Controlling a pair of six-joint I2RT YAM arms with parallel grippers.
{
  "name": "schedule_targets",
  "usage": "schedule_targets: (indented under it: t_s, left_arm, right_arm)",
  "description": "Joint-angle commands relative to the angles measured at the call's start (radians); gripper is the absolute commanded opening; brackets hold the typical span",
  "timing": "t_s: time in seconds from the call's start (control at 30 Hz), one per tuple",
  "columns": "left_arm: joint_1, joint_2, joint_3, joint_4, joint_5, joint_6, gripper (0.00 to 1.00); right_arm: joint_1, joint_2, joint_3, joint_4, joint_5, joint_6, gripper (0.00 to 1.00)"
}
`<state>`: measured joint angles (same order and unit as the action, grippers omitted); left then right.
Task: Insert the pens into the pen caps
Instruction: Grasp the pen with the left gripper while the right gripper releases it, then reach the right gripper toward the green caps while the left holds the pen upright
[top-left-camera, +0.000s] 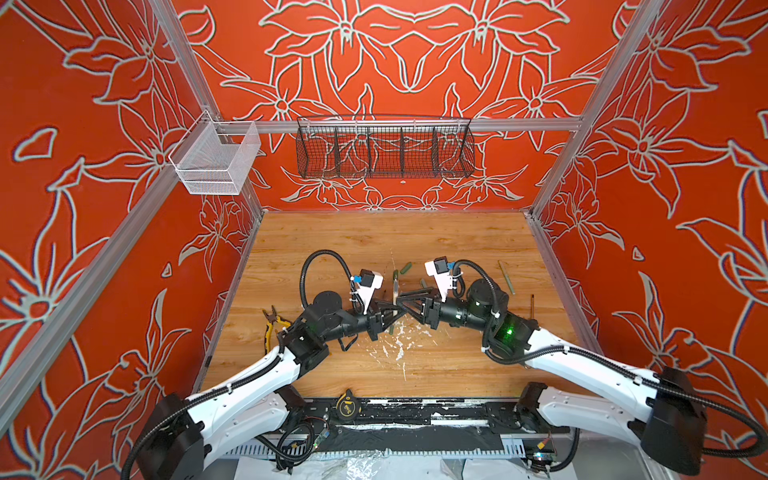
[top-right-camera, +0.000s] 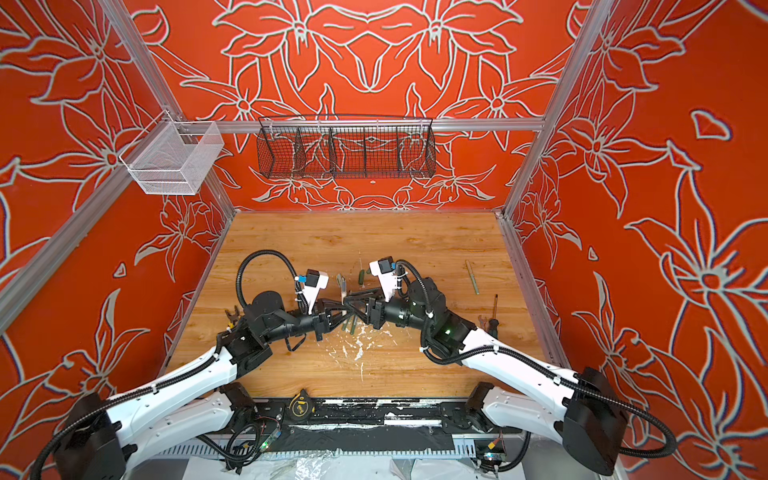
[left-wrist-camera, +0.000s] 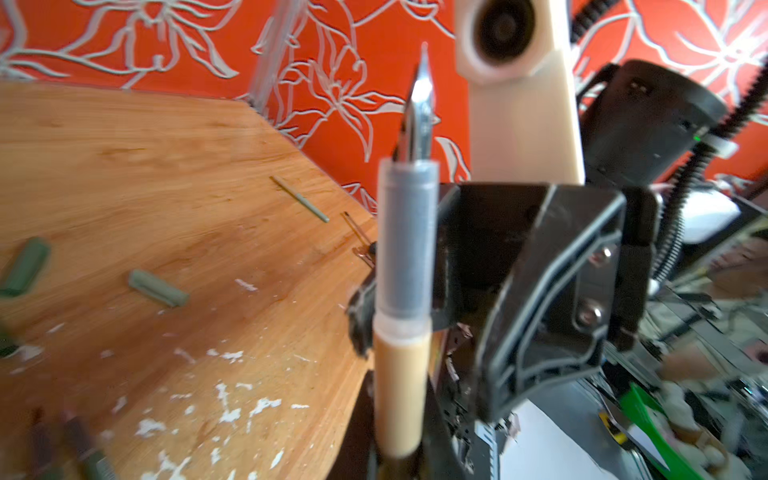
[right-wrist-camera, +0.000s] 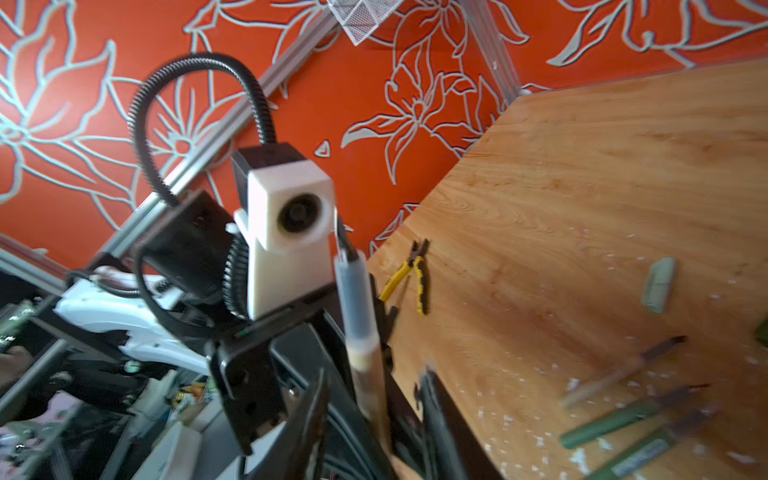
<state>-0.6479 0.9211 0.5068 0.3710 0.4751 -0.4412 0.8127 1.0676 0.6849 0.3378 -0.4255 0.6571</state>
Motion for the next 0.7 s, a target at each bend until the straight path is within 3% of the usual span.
schedule_targets:
  t_s: [0.0, 0.07, 0.17, 0.4, 0.67]
  left_arm:
    - [0.012, -0.021, 0.105, -0.306, -0.179, 0.076, 0.0]
    - [0.013, -0.022, 0.163, -0.457, -0.243, 0.086, 0.0]
    - [0.028, -0.014, 0.242, -0.663, -0.275, 0.09, 0.0]
    - [0.046, -0.008, 0.375, -0.969, -0.229, 0.144, 0.0]
    - [0.047, -0.115, 0.364, -1.043, -0.141, 0.173, 0.0]
  right_arm:
    - [-0.066, 0.004, 0.07, -0.211, 0.059, -0.006, 0.62]
    - [-0.114, 0.021, 0.109, -0.325, 0.068, -0.034, 0.74]
    - [-0.192, 0.072, 0.181, -0.52, 0.111, -0.098, 0.82]
    - [-0.264, 0.413, 0.506, -0.985, 0.294, -0.315, 0.82]
    - [-0.265, 0.787, 0.784, -1.147, 0.426, -0.461, 0.74]
